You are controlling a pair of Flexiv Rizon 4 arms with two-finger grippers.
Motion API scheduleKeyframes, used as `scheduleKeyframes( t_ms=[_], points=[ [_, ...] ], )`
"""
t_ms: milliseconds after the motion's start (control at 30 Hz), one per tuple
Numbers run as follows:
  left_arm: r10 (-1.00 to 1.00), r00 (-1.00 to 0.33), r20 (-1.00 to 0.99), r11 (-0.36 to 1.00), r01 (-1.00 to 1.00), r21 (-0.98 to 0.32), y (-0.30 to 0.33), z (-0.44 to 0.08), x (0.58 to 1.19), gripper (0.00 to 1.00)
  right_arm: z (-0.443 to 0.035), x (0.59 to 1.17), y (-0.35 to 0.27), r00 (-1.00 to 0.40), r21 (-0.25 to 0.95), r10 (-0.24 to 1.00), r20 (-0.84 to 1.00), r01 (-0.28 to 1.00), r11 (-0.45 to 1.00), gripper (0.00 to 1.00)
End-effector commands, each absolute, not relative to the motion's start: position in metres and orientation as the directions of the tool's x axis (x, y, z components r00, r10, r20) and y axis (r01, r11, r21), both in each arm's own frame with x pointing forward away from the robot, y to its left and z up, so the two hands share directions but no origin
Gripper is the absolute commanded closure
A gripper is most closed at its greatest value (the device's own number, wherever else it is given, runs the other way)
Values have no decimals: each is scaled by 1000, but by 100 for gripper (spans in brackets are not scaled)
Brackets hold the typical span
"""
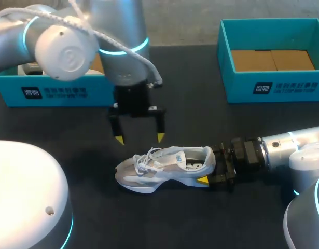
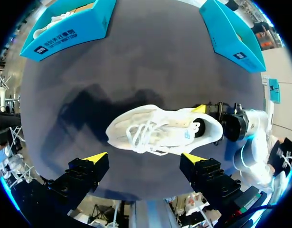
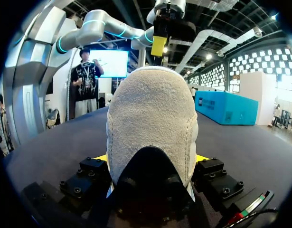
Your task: Take the shoe out of the shoebox, open the shoe tongue, remove and reinsert the insole, then place the shoe into the shoebox
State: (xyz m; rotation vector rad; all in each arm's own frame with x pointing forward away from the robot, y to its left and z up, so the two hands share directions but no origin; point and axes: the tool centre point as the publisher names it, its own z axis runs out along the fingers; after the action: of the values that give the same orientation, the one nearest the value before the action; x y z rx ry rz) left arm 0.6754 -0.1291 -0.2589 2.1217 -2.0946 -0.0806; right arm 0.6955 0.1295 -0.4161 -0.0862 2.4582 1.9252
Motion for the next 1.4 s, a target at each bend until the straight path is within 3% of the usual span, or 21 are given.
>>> scheduleKeyframes(
  t_ms=[33,800,1400],
  points=[
    [-1000,8,19,-5,-989,149,-146,-270,672,0,-417,694,129,-998,969,-31,-49,-55,241,100],
    [-988,38,-147,-59,-988,145,-212,-305,669,0,-417,694,129,-998,969,-31,-49,-55,241,100],
    [-963,69,-262,-108,-985,136,-221,-332,674,0,-417,694,129,-998,969,-31,-49,-55,241,100]
  ],
)
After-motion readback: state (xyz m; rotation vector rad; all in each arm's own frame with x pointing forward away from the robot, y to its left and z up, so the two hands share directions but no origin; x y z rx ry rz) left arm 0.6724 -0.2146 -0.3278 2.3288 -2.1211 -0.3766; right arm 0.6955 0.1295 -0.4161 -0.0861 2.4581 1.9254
